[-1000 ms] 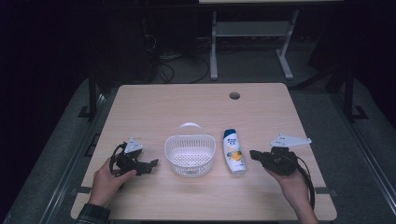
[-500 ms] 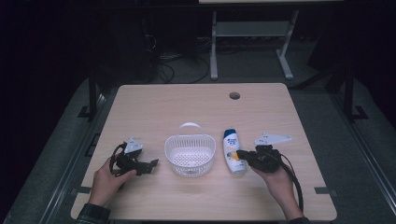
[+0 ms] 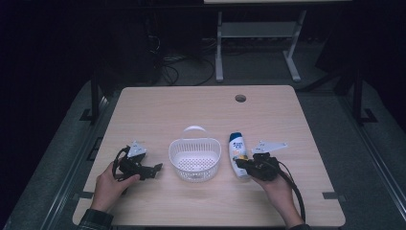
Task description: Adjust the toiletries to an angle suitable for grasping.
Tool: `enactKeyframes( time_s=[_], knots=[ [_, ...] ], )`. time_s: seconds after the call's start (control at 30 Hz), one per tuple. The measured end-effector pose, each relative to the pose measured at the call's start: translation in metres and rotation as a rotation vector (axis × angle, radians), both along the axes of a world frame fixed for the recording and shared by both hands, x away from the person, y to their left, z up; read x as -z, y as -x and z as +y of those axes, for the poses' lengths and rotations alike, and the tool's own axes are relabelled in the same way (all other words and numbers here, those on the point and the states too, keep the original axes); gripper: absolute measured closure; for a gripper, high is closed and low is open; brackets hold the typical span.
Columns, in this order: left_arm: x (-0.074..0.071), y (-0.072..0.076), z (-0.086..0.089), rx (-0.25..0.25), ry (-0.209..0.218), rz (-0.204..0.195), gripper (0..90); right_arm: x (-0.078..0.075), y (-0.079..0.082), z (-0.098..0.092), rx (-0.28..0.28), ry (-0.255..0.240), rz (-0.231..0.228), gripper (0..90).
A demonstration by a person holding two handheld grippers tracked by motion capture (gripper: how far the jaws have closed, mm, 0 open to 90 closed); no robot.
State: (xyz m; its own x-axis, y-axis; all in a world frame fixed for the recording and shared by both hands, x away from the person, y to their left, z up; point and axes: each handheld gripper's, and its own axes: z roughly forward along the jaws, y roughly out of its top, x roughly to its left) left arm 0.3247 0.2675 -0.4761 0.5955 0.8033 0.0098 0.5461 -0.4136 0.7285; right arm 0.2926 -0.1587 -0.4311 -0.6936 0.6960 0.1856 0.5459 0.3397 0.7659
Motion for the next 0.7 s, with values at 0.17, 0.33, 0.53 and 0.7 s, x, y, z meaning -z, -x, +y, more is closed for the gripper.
enactKeyframes(
  time_s=[0.17, 0.33, 0.53, 0.7],
  knots=[
    [0.0, 0.0, 0.0, 0.0, 0.0, 0.0, 12.9, 0.005, 0.001, 0.005, -0.008, 0.017, 0.009, 89.5],
    [0.0, 0.0, 0.0, 0.0, 0.0, 0.0, 12.9, 0.011, 0.002, 0.012, -0.021, 0.043, 0.027, 89.6],
    [0.0, 0.0, 0.0, 0.0, 0.0, 0.0, 12.9, 0.017, 0.003, 0.02, -0.043, 0.074, 0.033, 89.6],
    [0.0, 0.0, 0.0, 0.0, 0.0, 0.0, 12.9, 0.021, 0.004, 0.023, -0.041, 0.092, 0.05, 89.6]
  ],
)
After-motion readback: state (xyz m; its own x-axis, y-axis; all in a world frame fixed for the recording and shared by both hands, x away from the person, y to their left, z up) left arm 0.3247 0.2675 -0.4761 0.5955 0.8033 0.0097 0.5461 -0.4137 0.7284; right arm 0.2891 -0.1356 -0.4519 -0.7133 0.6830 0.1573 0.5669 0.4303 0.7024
